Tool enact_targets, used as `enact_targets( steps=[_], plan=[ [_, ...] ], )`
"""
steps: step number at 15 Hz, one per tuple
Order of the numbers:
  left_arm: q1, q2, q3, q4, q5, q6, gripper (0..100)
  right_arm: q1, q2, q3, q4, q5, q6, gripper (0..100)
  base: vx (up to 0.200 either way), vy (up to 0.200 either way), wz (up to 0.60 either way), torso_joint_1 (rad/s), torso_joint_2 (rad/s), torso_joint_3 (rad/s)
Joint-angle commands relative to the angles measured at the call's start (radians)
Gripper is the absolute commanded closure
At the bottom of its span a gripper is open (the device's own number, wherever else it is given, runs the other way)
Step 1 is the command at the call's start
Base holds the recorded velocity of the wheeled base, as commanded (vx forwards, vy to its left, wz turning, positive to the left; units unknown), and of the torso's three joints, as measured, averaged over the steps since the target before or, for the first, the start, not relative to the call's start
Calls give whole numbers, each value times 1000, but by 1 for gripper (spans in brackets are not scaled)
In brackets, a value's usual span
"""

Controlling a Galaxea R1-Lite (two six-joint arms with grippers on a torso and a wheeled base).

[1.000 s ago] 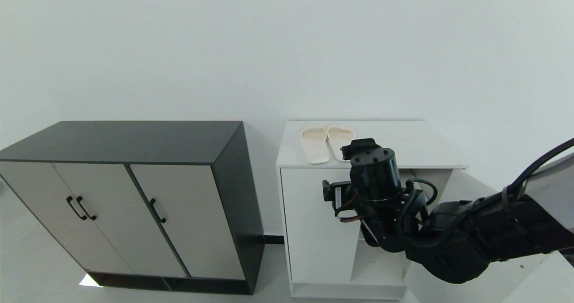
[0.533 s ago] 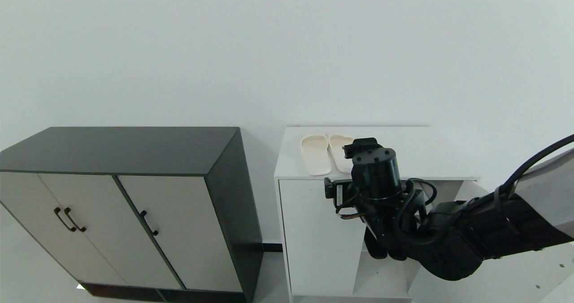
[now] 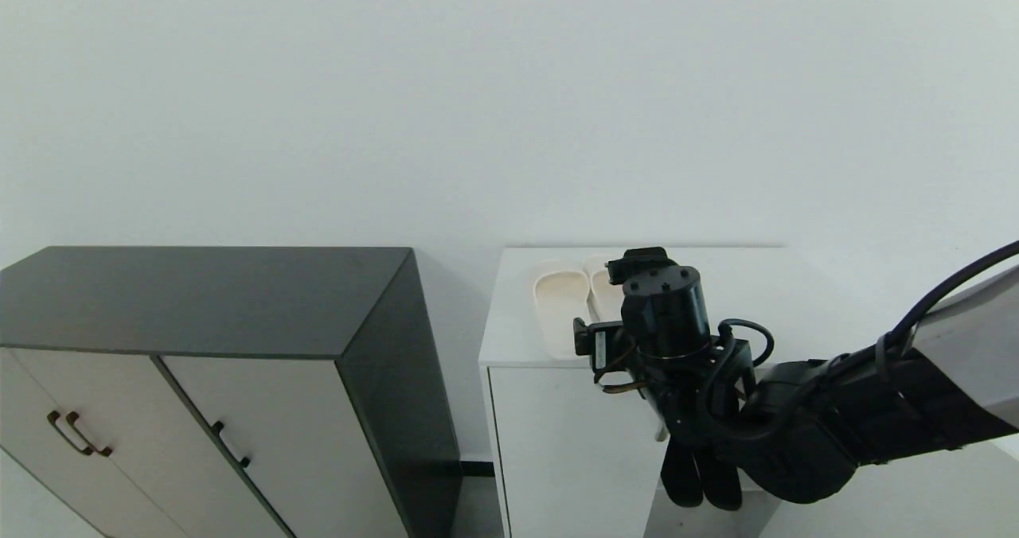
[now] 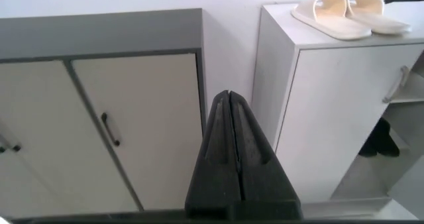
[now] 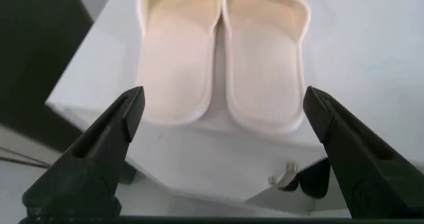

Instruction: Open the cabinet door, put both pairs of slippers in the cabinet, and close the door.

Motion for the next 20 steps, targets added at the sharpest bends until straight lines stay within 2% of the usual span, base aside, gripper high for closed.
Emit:
enact_targets(
  steps=[1,4,6,9,16,20],
  plan=[
    [0,2,0,0,0,-2,100,0,10,4,0,0,0,0,200,0,0,2,2,2],
    [0,2,0,0,0,-2,100,0,13,11,0,3,0,0,0,0,0,0,0,0],
    [0,2,0,0,0,-2,100,3,28,15,-2,41,1,0,0,0,0,0,0,0],
    [0,2,0,0,0,0,100,-8,82,10,-71,86,-5,0,0,0,0,0,0,0],
    [0,2,0,0,0,-2,100,-78,272,-206,-94,86,-40,0,0,0,0,0,0,0],
    [0,2,0,0,0,-2,100,-100,313,-266,-92,86,-51,0,0,0,0,0,0,0]
  ],
)
